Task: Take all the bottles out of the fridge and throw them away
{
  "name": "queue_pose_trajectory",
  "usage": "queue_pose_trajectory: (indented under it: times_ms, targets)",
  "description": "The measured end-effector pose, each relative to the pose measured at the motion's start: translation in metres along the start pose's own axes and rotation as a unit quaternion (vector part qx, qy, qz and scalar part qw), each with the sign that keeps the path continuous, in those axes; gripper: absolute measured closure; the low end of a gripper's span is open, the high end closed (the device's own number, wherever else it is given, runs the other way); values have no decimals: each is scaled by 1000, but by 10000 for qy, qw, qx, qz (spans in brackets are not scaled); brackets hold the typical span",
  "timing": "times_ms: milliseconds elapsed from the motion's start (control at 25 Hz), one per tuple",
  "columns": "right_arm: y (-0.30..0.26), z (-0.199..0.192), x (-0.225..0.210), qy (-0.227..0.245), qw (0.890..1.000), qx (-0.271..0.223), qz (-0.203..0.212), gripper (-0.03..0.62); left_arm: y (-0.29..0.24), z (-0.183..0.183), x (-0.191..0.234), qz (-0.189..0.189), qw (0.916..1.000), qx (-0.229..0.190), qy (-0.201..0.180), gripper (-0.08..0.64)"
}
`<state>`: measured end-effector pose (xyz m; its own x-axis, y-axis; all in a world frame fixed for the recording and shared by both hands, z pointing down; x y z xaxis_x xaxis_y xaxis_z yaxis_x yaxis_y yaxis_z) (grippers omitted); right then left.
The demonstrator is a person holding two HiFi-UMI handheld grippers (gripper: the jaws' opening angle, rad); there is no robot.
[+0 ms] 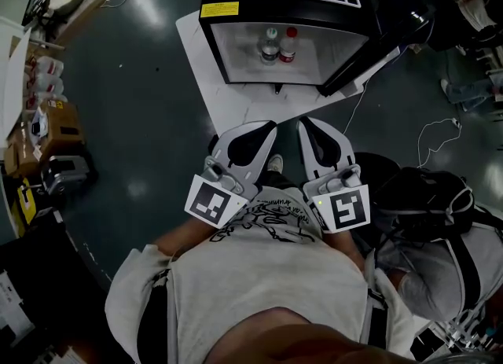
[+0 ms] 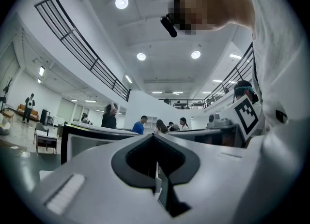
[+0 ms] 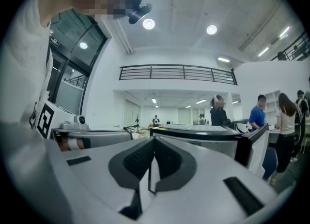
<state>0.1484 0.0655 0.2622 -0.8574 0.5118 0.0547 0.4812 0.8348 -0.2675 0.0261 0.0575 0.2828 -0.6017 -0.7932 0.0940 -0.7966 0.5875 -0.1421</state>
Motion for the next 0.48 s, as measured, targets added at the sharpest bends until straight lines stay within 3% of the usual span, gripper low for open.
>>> queue_pose_trajectory:
  times_ms: [480]
  targets:
    - [-12, 5, -38, -18, 9999, -15, 103, 583, -37, 11, 7, 133, 9999, 16, 35, 552]
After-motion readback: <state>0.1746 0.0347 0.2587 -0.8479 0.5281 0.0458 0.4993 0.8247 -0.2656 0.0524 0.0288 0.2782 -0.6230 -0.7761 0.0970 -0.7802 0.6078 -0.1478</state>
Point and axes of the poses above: the fingertips, and each gripper's own axes: y backward along the fingers, x to its left, z out of its top, the point moved 6 cm from there along y, backward along the fingers, and after that the axes turned 13 degrees about x, right-handed, at the moved point
